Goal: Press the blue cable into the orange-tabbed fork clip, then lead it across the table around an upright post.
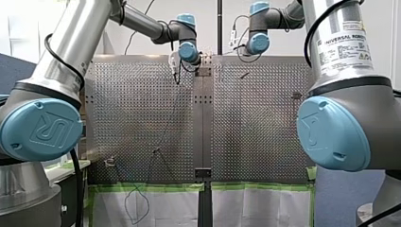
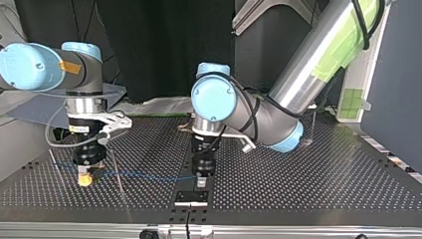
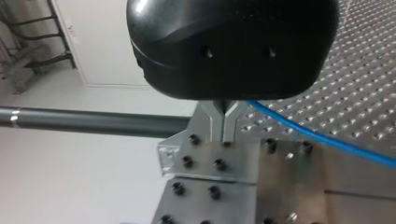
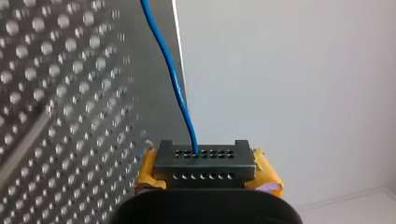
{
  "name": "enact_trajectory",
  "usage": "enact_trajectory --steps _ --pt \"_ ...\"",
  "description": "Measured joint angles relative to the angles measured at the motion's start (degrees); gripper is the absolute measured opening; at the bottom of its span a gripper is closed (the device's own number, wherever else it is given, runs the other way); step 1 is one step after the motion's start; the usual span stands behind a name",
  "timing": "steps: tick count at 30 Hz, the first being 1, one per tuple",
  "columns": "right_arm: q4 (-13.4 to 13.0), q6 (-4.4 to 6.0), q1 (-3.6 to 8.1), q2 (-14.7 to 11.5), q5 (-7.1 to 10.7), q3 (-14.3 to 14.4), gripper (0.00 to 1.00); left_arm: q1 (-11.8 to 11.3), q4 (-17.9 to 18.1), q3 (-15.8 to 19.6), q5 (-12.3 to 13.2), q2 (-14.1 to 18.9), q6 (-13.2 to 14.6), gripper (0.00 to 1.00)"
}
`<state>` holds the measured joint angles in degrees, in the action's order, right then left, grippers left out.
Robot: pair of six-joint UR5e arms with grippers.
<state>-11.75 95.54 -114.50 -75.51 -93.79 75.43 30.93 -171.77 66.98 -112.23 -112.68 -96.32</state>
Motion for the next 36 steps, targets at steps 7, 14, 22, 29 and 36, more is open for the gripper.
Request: enact_trajectory --steps 7,14,22,29,36 --pt "0.81 0.10 2.05 -0.20 0.09 0.03 0.00 1.63 -2.42 -3.72 -0.41 -2.71 0.96 0.02" --pt "0.99 0.47 3.99 -0.24 0.95 0.04 0.00 2.23 -2.64 -6.60 -0.24 -3.12 0.97 0.02" --pt "1.16 0.54 6.47 -0.16 1.44 0.03 0.00 3.93 -5.56 -10.49 0.07 -6.72 0.87 0.02" --pt "1.39 0.60 8.68 -0.07 2.17 0.11 0.00 5.53 -6.46 -14.60 0.10 -10.82 0.19 0.02" --pt "1.48 0.70 10.47 0.24 2.75 0.12 0.00 6.64 -7.98 -18.67 0.13 -14.76 0.02 0.02"
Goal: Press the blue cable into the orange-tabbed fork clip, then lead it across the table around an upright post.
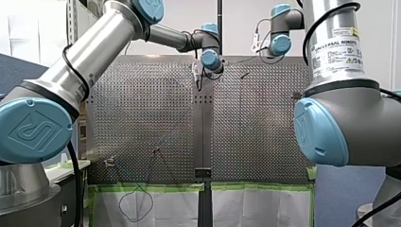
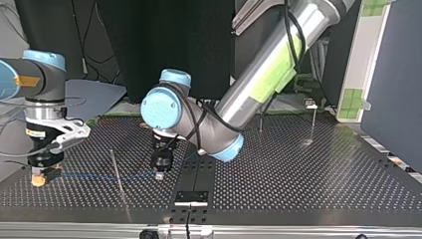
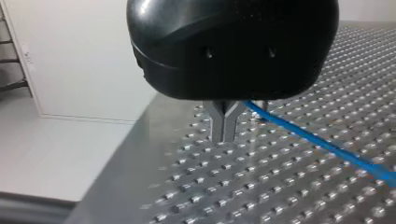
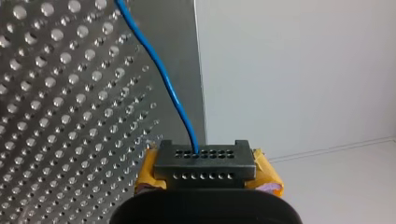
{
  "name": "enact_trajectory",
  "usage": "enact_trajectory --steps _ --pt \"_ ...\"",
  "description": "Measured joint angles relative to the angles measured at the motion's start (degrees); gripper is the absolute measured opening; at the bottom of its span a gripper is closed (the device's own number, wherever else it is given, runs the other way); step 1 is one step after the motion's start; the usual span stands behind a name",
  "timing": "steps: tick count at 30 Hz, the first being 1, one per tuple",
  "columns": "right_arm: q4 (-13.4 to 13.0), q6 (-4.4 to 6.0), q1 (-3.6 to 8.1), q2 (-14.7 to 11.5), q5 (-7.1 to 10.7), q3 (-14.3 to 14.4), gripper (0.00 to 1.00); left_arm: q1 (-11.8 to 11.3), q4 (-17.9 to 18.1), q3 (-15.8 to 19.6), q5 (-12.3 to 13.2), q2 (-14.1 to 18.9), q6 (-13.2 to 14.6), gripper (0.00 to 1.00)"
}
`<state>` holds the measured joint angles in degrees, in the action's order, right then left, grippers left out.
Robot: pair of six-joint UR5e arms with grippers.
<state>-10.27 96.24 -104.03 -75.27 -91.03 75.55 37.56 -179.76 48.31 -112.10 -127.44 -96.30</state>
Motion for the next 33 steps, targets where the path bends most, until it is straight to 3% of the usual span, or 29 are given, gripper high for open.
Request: enact_trajectory --steps 6,15,24,33 --pt "-0.02 0.36 1.18 0.37 0.49 0.00 0.00 1.06 -2.36 -3.27 0.01 -3.11 -0.19 0.02" --pt "-0.07 1.16 2.80 0.68 1.21 0.00 0.00 1.10 -2.67 -8.37 0.00 -4.34 -0.54 0.02" --pt "-0.28 1.30 3.26 1.44 1.86 0.01 0.00 1.11 -3.29 -13.36 0.56 -7.79 -1.09 0.02" --pt "-0.51 1.37 4.50 2.69 2.89 0.02 0.00 1.19 -3.72 -13.97 0.58 -8.89 -1.45 0.02"
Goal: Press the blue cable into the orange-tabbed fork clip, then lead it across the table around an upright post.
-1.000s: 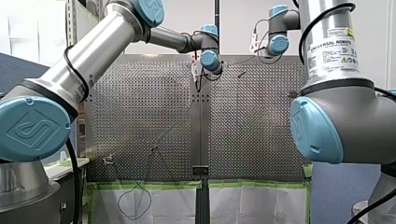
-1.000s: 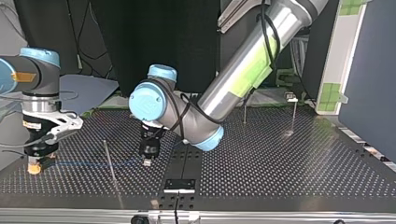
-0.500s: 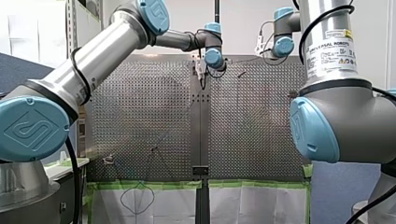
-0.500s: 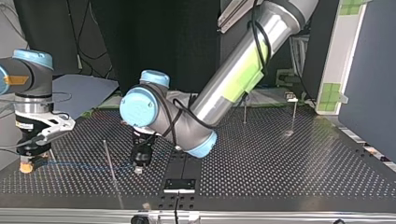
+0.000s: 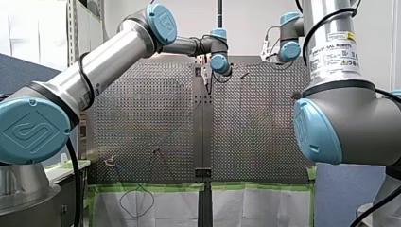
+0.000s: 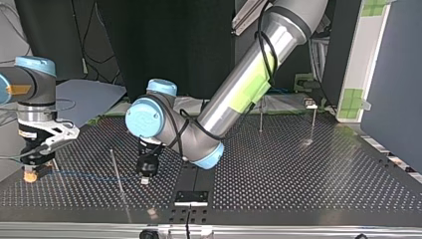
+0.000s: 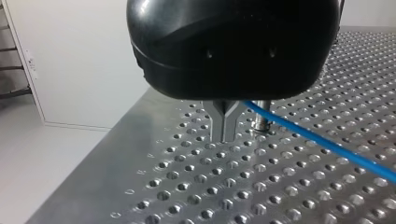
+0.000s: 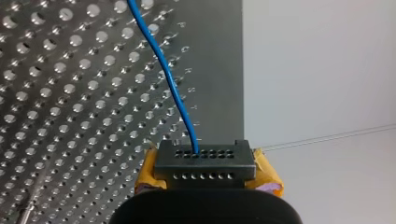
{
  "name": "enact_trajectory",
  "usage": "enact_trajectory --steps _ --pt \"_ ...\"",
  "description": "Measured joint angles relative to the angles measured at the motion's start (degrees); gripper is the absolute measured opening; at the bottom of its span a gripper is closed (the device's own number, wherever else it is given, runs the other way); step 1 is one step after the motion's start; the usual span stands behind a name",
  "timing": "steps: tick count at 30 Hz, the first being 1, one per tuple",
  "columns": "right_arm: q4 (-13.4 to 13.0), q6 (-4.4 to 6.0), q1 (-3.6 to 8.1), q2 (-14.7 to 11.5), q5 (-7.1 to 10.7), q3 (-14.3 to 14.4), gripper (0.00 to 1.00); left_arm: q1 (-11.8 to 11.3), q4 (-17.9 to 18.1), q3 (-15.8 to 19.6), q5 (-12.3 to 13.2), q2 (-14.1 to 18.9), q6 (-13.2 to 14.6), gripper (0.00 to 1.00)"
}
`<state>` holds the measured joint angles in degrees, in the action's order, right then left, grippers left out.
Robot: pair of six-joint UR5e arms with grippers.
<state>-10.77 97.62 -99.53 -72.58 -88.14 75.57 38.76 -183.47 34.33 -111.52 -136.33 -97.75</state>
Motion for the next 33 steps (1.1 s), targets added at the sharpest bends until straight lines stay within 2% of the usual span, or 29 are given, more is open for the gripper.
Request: enact_trajectory --steps 9,17,23,28,29,30,31,32,33 --pt "-0.42 0.04 0.69 1.25 0.38 0.04 0.00 -0.61 1.60 3.33 0.38 -0.06 -0.07 0.02" --pt "-0.43 0.11 0.91 3.19 0.46 0.33 0.00 -0.52 2.37 4.02 0.47 -0.34 -0.07 0.02" --pt "-0.71 0.44 0.78 4.44 0.44 1.96 0.00 -0.53 2.86 4.04 -0.29 -0.35 -0.07 0.02" --pt "-2.41 0.96 0.53 4.85 0.43 4.30 0.00 -0.56 3.55 4.08 -2.25 -0.36 -0.05 0.02" --pt "-2.82 1.11 0.51 4.87 0.43 4.74 0.00 -0.57 3.66 4.07 -2.59 -0.36 -0.01 0.08" --pt "-3.39 1.31 0.47 4.89 0.44 5.35 0.00 -0.58 3.80 4.08 -2.88 -0.37 0.05 0.08" --pt "-3.85 1.44 0.45 4.91 0.46 5.82 0.00 -0.58 3.88 4.10 -3.02 -0.37 0.09 0.18" --pt "-4.32 1.57 0.44 4.93 0.48 6.29 0.00 -0.58 3.94 4.14 -3.12 -0.36 0.12 0.45" --pt "-4.94 1.68 0.44 4.96 0.49 6.91 0.00 -0.59 4.03 4.28 -3.25 -0.34 0.17 0.45"
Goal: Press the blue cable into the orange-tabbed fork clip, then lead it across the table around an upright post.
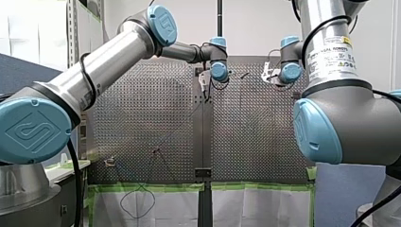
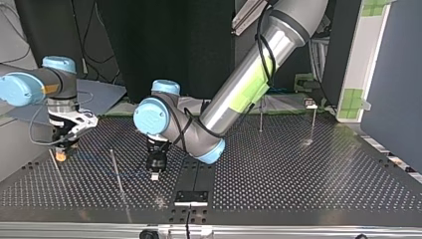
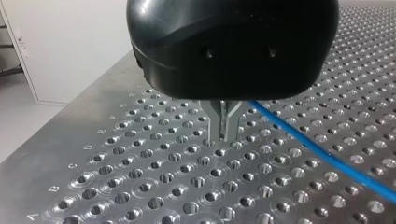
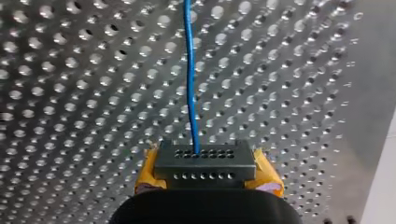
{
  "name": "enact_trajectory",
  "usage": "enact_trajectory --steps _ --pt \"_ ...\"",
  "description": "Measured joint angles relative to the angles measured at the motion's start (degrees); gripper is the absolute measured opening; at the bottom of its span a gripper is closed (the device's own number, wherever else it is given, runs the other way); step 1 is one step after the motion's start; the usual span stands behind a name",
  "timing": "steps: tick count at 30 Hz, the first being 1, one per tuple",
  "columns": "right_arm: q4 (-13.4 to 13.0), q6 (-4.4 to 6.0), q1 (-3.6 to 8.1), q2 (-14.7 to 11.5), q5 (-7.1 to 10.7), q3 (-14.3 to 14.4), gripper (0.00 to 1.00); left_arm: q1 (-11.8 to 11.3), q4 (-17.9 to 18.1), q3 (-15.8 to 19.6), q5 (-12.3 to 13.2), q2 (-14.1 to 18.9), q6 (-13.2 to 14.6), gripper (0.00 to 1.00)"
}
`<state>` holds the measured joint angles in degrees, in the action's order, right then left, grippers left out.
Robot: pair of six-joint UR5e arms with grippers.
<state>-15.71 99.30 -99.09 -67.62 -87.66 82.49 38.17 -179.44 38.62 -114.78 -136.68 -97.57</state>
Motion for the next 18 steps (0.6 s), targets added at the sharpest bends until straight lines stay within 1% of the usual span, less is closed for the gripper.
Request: enact_trajectory --steps 2,3,4,5,8,12,14,15,18 --pt "-0.90 0.10 0.00 0.03 0.01 0.88 0.00 -0.06 0.14 0.45 -0.08 -0.02 0.11 0.69" --pt "-1.52 0.09 0.00 0.05 0.02 1.39 0.00 -0.07 0.21 0.85 -0.06 -0.02 0.18 0.69" --pt "-1.93 0.06 0.01 0.08 0.01 1.71 0.00 -0.07 0.28 1.23 0.01 -0.01 0.24 0.89" --pt "-2.29 0.03 0.04 0.11 0.01 1.99 0.00 -0.08 0.37 1.64 0.17 -0.01 0.30 0.98" --pt "-3.41 -0.02 0.15 0.28 -0.03 2.95 0.00 -0.12 0.58 2.75 0.75 0.01 0.32 0.98" --pt "-5.56 0.14 0.22 0.63 -0.05 4.94 0.00 -0.19 0.72 3.79 1.25 -0.01 0.30 0.98" --pt "-6.60 0.39 0.22 0.84 -0.03 5.92 0.00 -0.24 0.73 3.95 1.35 -0.01 0.28 0.98" --pt "-7.33 0.68 0.21 1.09 -0.02 6.46 0.00 -0.28 0.73 4.01 1.39 -0.01 0.26 0.98" --pt "-9.04 1.20 0.12 2.15 0.04 7.25 0.00 -0.32 0.67 4.06 1.55 -0.01 0.22 0.98"
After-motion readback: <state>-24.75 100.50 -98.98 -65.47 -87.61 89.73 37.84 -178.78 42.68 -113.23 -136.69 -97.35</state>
